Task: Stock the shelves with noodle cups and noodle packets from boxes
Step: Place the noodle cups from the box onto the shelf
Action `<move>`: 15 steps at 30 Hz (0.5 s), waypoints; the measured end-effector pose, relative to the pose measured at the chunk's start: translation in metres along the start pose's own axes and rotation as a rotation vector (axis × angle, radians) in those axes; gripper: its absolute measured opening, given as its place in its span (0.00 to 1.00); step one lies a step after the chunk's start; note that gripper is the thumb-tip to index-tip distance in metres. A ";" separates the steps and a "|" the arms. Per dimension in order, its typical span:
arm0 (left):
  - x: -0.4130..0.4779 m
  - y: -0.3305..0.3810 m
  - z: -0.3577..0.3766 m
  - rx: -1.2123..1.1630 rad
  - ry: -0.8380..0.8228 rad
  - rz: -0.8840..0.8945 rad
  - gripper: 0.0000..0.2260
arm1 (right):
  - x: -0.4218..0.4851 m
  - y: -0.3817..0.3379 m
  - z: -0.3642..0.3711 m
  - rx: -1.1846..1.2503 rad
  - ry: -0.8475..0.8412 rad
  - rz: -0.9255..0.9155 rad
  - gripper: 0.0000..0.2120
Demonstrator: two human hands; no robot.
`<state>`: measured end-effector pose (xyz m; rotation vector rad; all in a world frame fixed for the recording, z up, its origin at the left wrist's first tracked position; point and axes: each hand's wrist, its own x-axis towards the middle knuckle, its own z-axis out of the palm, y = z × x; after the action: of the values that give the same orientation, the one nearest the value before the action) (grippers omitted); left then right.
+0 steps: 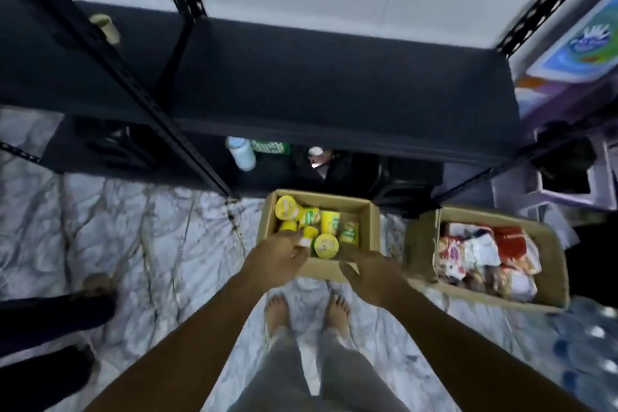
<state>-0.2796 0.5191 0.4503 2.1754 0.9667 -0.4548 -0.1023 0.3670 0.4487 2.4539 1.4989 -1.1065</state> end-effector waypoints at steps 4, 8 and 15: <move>0.045 -0.044 0.037 -0.035 -0.033 -0.040 0.22 | 0.054 0.008 0.048 0.143 -0.083 0.104 0.28; 0.095 -0.091 0.082 -0.038 -0.071 -0.062 0.24 | 0.108 0.026 0.099 0.221 -0.118 0.174 0.27; 0.198 -0.157 0.167 -0.046 -0.123 -0.118 0.24 | 0.214 0.086 0.200 0.278 -0.136 0.213 0.25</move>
<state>-0.2727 0.5728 0.1518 2.0313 1.0312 -0.6089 -0.0848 0.4037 0.1467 2.5711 1.0809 -1.4865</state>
